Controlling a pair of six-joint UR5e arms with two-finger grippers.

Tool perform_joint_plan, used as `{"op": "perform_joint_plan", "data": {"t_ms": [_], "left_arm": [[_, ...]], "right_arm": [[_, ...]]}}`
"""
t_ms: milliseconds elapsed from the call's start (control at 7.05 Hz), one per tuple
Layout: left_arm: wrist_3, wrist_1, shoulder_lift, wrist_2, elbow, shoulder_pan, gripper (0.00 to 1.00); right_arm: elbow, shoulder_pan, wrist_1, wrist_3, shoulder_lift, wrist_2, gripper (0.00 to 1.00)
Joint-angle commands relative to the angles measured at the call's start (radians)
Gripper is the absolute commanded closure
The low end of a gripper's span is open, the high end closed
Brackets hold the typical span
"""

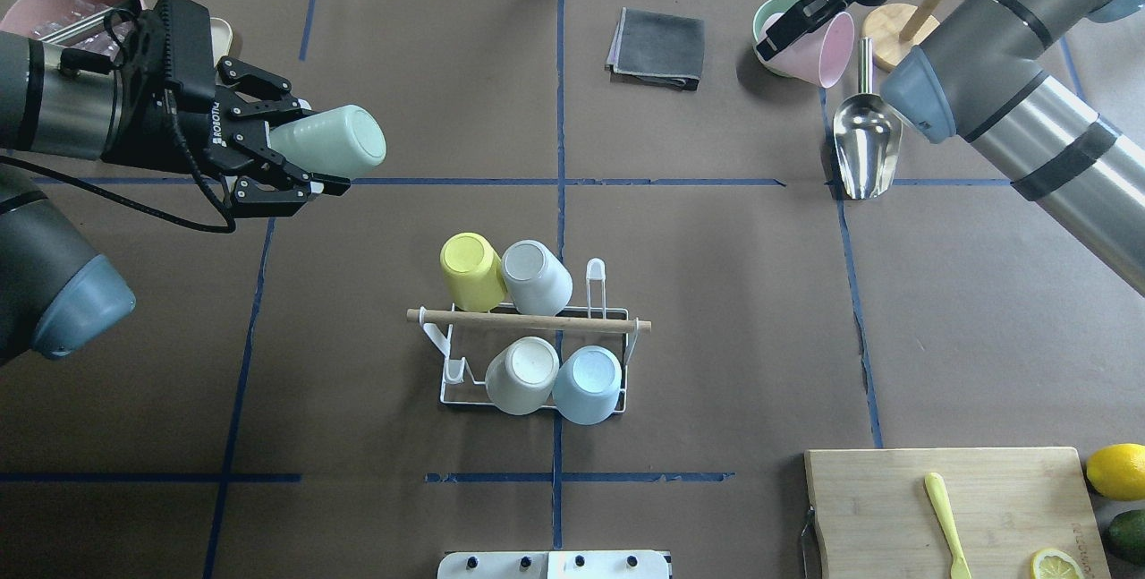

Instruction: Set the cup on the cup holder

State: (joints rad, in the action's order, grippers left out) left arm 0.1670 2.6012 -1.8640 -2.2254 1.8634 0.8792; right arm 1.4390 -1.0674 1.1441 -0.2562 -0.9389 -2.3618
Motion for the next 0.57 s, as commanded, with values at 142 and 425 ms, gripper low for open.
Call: {"op": "perform_joint_plan", "data": {"t_ms": [142, 425], "left_arm": [[0.191, 0.248, -0.021, 0.136, -0.012, -0.080, 0.94], [0.192, 0.420, 0.044, 0.349, -0.003, -0.208, 0.94]], "right_arm": [[-0.017, 0.052, -0.327, 0.012, 0.003, 0.079, 1.00], [-0.014, 0.087, -0.567, 0.002, 0.000, 0.140, 1.00]]}}
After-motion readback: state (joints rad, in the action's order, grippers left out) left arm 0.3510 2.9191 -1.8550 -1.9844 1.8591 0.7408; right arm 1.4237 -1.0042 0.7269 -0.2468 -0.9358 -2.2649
